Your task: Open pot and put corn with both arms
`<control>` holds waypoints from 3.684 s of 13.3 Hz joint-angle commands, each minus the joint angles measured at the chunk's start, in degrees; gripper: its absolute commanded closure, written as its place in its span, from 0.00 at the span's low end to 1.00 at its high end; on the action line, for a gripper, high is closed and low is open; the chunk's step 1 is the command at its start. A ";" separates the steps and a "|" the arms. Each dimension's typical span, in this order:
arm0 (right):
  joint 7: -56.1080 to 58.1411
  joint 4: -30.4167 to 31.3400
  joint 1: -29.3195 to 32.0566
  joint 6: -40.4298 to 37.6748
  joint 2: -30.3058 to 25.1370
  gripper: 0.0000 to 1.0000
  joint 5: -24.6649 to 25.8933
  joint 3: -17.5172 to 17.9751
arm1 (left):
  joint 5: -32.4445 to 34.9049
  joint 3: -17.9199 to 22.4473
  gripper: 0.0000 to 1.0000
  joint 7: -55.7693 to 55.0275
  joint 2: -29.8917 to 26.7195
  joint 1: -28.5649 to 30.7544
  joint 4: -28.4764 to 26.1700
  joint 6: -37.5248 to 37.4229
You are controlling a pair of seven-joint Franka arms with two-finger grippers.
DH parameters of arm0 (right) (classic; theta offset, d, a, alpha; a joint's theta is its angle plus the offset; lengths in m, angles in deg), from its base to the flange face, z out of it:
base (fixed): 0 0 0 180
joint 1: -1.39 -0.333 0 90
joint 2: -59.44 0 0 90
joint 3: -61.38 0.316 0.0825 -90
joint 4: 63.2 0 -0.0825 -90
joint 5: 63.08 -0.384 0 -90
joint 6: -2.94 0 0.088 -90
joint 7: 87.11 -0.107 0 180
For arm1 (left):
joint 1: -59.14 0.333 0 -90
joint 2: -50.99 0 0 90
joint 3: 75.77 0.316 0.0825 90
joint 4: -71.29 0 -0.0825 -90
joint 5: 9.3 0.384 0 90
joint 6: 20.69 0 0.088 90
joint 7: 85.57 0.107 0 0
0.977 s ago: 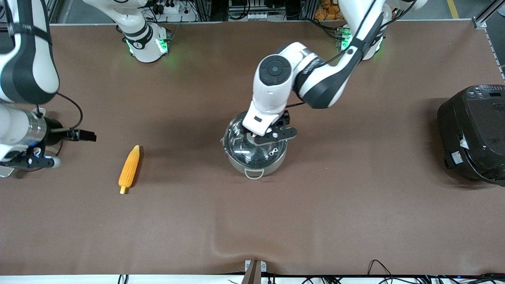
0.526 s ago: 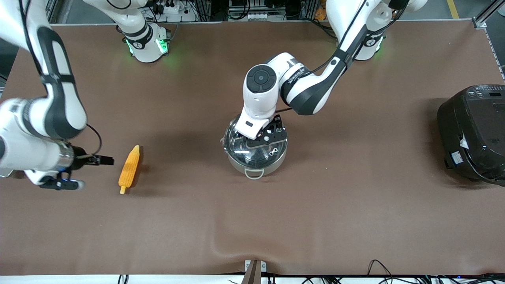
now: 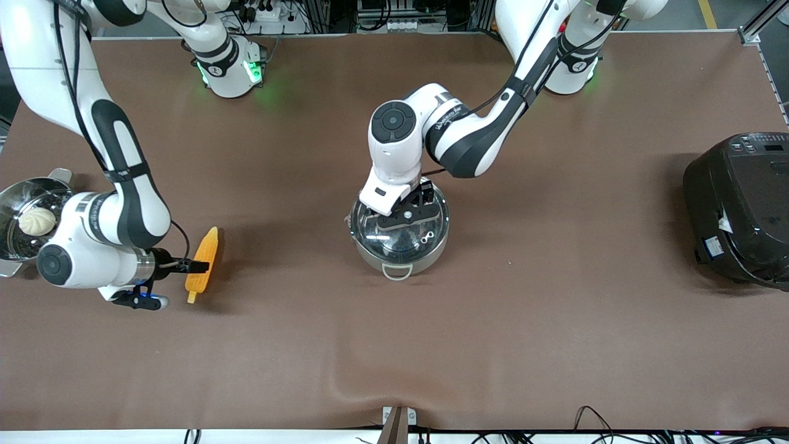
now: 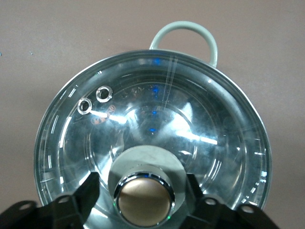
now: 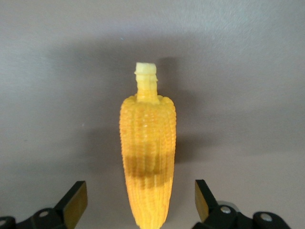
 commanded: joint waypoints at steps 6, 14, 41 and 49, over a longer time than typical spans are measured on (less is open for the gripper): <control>0.33 4.86 0.00 5.66 1.62 0.00 -0.10 0.47 | 1.61 0.38 0.65 -1.55 1.08 -0.24 1.71 0.44; 0.41 5.13 -0.08 5.84 1.18 1.00 -0.10 0.47 | -0.14 0.29 1.00 -1.20 -3.47 1.25 1.10 -4.55; -26.47 -21.06 -38.22 -4.79 2.50 1.00 -5.99 0.91 | 3.19 -0.24 1.00 47.58 -20.02 39.93 -45.49 24.34; -32.45 -20.53 -41.83 -4.62 3.72 1.00 -5.99 0.91 | 3.19 -0.24 1.00 47.58 -17.64 39.93 -45.40 24.52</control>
